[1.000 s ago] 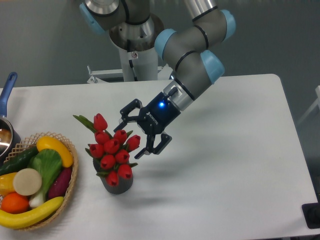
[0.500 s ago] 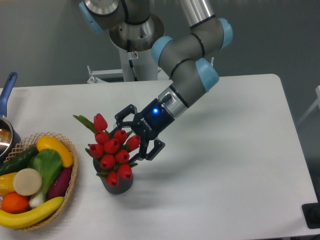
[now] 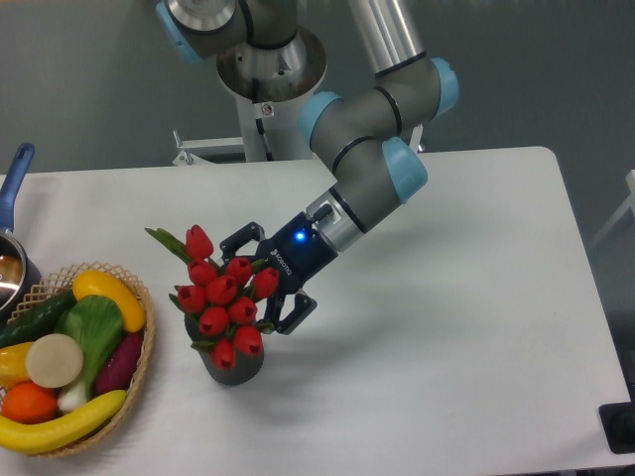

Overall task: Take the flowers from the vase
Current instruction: 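Close the gripper around the tulip stems above the vase rim, then lift the gripped tulips up out of the grey vase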

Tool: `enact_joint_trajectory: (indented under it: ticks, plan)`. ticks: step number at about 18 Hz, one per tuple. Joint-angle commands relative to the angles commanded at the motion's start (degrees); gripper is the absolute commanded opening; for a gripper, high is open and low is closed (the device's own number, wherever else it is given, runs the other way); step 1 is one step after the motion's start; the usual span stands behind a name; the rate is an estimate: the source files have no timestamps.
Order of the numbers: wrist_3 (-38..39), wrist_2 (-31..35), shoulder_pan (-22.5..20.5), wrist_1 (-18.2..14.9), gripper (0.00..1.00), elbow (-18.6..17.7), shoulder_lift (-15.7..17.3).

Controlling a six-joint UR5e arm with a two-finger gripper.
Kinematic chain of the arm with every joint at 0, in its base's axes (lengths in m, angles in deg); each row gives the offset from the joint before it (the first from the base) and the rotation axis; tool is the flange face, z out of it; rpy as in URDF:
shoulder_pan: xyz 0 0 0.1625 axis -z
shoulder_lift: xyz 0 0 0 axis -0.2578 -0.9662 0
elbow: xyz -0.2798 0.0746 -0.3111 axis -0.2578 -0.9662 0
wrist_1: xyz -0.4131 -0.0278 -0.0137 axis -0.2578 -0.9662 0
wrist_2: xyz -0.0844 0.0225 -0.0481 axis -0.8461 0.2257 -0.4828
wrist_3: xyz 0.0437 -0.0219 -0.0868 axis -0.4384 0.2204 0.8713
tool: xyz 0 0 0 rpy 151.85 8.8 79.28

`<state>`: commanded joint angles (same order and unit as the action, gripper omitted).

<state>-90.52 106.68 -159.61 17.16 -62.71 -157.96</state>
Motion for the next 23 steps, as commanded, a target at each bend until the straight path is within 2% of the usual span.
enact_joint_trajectory:
  ticks: [2, 3, 5, 7, 9, 12, 15, 23]
  plan:
    - [0.0, 0.0, 0.3, 0.0, 1.0, 0.4, -0.2]
    - [0.0, 0.0, 0.4, 0.0, 0.96, 0.5, -0.4]
    - [0.0, 0.0, 0.4, 0.0, 0.81, 0.5, -0.4]
    - [0.0, 0.0, 0.4, 0.0, 0.75, 0.9, -0.4]
    - [0.3, 0.0, 0.4, 0.0, 0.65, 0.9, -0.4]
    - [0.5, -0.1, 0.2, 0.0, 0.56, 0.5, -0.1]
    - [3.4, -0.3, 0.2, 0.0, 0.38, 0.6, 0.2]
    - [7.2, -0.8, -0.2, 0.0, 0.33, 0.9, 1.0]
